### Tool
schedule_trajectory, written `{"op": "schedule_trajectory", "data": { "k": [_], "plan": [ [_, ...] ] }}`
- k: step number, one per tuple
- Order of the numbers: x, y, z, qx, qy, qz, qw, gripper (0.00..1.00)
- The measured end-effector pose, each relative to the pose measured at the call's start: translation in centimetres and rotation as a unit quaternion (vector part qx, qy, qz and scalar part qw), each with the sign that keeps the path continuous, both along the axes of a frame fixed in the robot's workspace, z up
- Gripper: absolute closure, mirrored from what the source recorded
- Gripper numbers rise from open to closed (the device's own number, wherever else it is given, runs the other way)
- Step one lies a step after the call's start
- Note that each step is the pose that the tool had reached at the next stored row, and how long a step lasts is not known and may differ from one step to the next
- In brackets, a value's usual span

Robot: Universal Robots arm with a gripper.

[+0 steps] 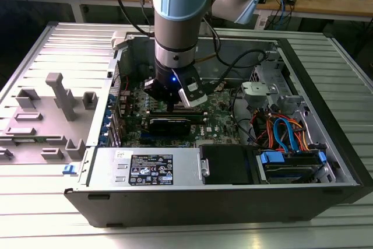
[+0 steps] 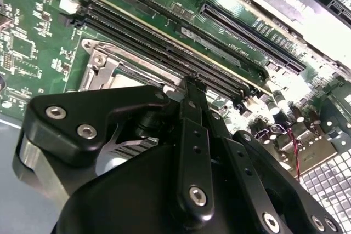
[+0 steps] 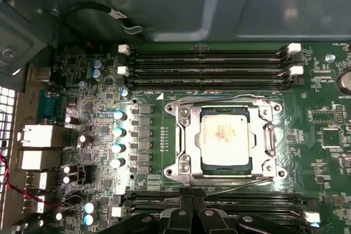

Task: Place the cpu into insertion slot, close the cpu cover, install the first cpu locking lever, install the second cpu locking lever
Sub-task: 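Install the second cpu locking lever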

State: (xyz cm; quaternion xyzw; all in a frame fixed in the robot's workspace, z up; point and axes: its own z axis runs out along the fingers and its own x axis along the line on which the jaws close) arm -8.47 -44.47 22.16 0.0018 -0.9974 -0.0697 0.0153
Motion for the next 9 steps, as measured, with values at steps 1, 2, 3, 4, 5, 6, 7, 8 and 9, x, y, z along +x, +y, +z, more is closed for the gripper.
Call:
{"op": "schedule_trajectory", "data": {
  "k": [1,2,3,4,5,6,7,8,9],
  "plan": [
    [-0.08,0.00,-0.05,0.0000,0.0002,0.000,1.0000,0.89],
    [-0.18,0.00,-0.11,0.0001,0.0006,0.000,1.0000,0.89],
    [-0.25,0.00,-0.17,0.0004,0.0009,0.000,1.0000,0.89],
    [-0.29,0.00,-0.25,0.0011,0.0012,0.000,1.0000,0.89],
    [-0.30,0.00,-0.30,0.0017,0.0016,0.000,1.0000,0.89],
    [-0.30,0.00,-0.34,0.0028,0.0021,0.000,1.0000,0.89],
    [-0.33,0.00,-0.36,0.0049,0.0023,0.000,1.0000,0.89],
    [-0.38,0.00,-0.38,0.0101,0.0024,0.000,0.9999,0.89],
    [-0.42,0.00,-0.40,0.0169,0.0024,0.000,0.9999,0.89]
  ]
}}
